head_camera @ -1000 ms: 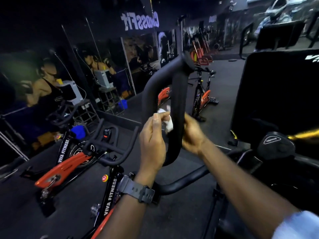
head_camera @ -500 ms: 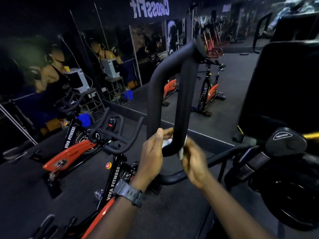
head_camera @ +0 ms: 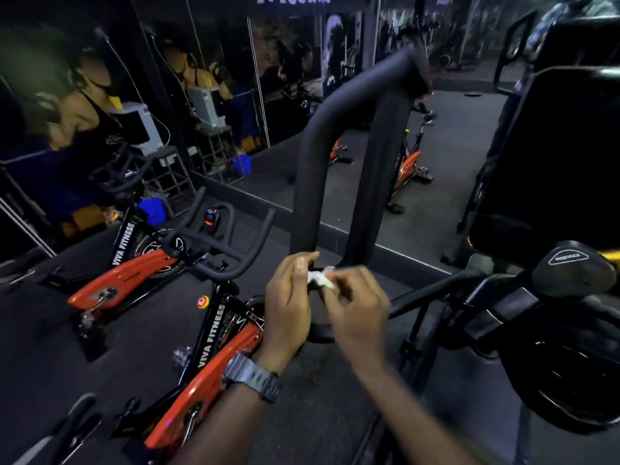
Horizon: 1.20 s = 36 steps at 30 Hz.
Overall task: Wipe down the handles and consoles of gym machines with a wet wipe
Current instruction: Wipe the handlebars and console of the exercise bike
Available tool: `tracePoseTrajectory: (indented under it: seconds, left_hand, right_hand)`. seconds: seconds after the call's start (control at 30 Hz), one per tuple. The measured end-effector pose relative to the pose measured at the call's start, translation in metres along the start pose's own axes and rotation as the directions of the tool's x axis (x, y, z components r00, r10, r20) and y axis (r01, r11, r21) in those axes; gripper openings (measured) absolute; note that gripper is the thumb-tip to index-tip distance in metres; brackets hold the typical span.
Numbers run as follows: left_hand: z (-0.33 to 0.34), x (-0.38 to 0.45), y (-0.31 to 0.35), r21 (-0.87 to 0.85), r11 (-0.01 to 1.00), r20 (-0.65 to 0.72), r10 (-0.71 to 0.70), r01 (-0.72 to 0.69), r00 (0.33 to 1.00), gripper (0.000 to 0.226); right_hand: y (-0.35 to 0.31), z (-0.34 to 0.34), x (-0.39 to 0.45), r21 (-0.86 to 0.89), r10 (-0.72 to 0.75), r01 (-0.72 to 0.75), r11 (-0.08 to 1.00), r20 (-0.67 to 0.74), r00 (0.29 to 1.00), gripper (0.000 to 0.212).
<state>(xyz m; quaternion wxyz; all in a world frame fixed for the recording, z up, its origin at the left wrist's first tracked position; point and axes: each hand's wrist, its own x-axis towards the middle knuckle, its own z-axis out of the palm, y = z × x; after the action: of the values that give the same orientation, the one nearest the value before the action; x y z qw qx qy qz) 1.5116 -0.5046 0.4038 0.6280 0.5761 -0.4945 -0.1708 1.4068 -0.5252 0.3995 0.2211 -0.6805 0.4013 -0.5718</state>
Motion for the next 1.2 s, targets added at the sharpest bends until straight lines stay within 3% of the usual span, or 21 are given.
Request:
tracePoseTrajectory:
  seconds: [0.03,0.07,0.13,0.2,0.37,0.47,0.5,0.57,0.7,0.77,0.97,1.03,1.2]
  left_hand:
    - [-0.001,-0.001,-0.002,-0.021,1.000,-0.003,0.004,-0.004,1.000,0.046]
    - [-0.002,-0.002,-0.004,-0.032,0.999,-0.006,0.009,-0.009,1.000,0.045]
    - [-0.005,-0.003,-0.006,-0.026,1.000,-0.014,0.001,-0.001,1.000,0.044]
    - [-0.007,-0.001,-0.008,-0.022,1.000,-0.035,-0.017,0.016,0.999,0.045]
    - [-0.010,0.003,-0.018,-0.067,0.996,-0.097,-0.056,0.050,0.994,0.042]
    - [-0.010,0.006,-0.020,-0.066,0.996,-0.121,-0.067,0.059,0.990,0.039]
    - [-0.010,0.007,-0.020,-0.060,0.997,-0.129,-0.062,0.054,0.990,0.039]
    - [-0.008,0.008,-0.018,-0.079,0.995,-0.137,-0.074,0.064,0.988,0.039]
    - [-0.008,0.006,-0.017,-0.073,0.993,-0.113,-0.104,0.097,0.988,0.037]
    - [-0.011,0.005,-0.016,-0.074,0.992,-0.084,-0.106,0.100,0.991,0.038]
    - [-0.020,0.008,-0.012,-0.074,0.987,-0.028,-0.146,0.144,0.989,0.031]
    - [-0.020,0.008,-0.011,-0.069,0.985,-0.021,-0.157,0.155,0.987,0.032]
    - [-0.023,0.011,-0.014,-0.094,0.984,-0.036,-0.154,0.150,0.987,0.030]
  right_hand:
    - [0.001,-0.001,0.010,-0.207,-0.275,0.287,0.935,0.088,0.958,0.012]
    - [0.001,0.000,0.020,-0.350,-0.415,0.460,0.816,0.198,0.888,0.016]
    - [0.004,0.003,0.031,-0.498,-0.457,0.605,0.622,0.396,0.796,0.015]
    - [0.010,0.013,0.027,-0.551,-0.436,0.677,0.488,0.518,0.736,0.007]
    - [0.007,0.030,0.009,-0.536,-0.387,0.718,0.444,0.608,0.693,0.031]
    - [0.010,0.011,0.030,-0.493,-0.423,0.788,0.368,0.666,0.614,0.022]
    - [0.010,0.004,0.041,-0.512,-0.413,0.785,0.348,0.668,0.619,0.014]
    - [0.004,-0.003,0.052,-0.609,-0.341,0.719,0.335,0.633,0.695,0.006]
    - [-0.009,0.019,0.018,-0.752,-0.205,0.599,0.275,0.563,0.801,0.027]
    - [-0.015,0.025,0.012,-0.781,-0.116,0.569,0.258,0.560,0.820,0.033]
    - [-0.014,0.045,0.025,-0.826,-0.059,0.499,0.263,0.503,0.862,0.012]
    - [-0.009,0.046,0.016,-0.845,-0.070,0.472,0.251,0.471,0.879,0.019]
    - [-0.007,0.036,0.003,-0.731,-0.355,0.573,0.369,0.459,0.814,0.026]
